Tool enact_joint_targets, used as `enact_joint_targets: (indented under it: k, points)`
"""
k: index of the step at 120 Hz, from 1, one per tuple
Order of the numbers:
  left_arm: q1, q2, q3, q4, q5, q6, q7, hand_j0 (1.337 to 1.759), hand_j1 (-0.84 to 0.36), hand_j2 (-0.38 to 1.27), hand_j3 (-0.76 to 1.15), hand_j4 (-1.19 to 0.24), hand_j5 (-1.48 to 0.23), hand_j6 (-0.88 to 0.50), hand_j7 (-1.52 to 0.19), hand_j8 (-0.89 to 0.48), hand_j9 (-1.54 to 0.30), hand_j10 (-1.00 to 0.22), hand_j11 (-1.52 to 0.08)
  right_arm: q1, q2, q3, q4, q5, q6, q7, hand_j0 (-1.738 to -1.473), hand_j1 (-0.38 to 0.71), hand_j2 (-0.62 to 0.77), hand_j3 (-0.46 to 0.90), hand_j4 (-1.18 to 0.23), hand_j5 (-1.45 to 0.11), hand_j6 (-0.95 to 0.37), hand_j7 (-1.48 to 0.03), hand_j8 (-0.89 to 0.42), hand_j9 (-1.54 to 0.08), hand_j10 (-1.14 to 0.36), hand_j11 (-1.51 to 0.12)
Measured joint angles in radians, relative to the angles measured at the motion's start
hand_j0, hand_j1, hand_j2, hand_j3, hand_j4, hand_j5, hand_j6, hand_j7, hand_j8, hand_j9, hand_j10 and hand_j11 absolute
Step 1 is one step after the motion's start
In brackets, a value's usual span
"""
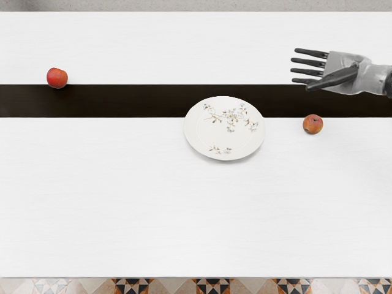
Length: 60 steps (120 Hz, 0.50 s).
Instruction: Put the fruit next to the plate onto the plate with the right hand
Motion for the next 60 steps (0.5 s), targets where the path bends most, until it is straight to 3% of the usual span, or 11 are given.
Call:
enact_joint_targets:
  k: [13,28,60]
  points:
    - [0.000,0.000,0.000,0.000,0.000,0.000,0.000,1.658,0.06,0.05,0.00,-0.25,-0.32,-0.25,-0.32,-0.25,-0.32,-0.24,-0.32,0.002,-0.003,0.001,0.002,-0.006,0.000,-0.005,-1.658,-0.31,-0.01,0.00,-0.03,-0.04,-0.03,-0.04,-0.03,-0.04,-0.03,-0.04]
    - [0.000,0.000,0.000,0.000,0.000,0.000,0.000,1.658,0.06,0.05,0.00,-0.24,-0.32,-0.24,-0.32,-0.24,-0.32,-0.24,-0.32,0.010,-0.018,0.019,-0.003,-0.029,0.000,-0.049,-1.658,-0.31,-0.01,0.00,-0.03,-0.04,-0.03,-0.04,-0.03,-0.04,-0.03,-0.04]
    - [0.000,0.000,0.000,0.000,0.000,0.000,0.000,1.658,0.06,0.05,0.00,-0.24,-0.32,-0.24,-0.32,-0.24,-0.32,-0.24,-0.32,0.074,-0.074,0.117,-0.003,-0.439,0.000,-0.070,-1.658,-0.31,-0.01,0.00,-0.04,-0.05,-0.03,-0.05,-0.04,-0.05,-0.04,-0.05]
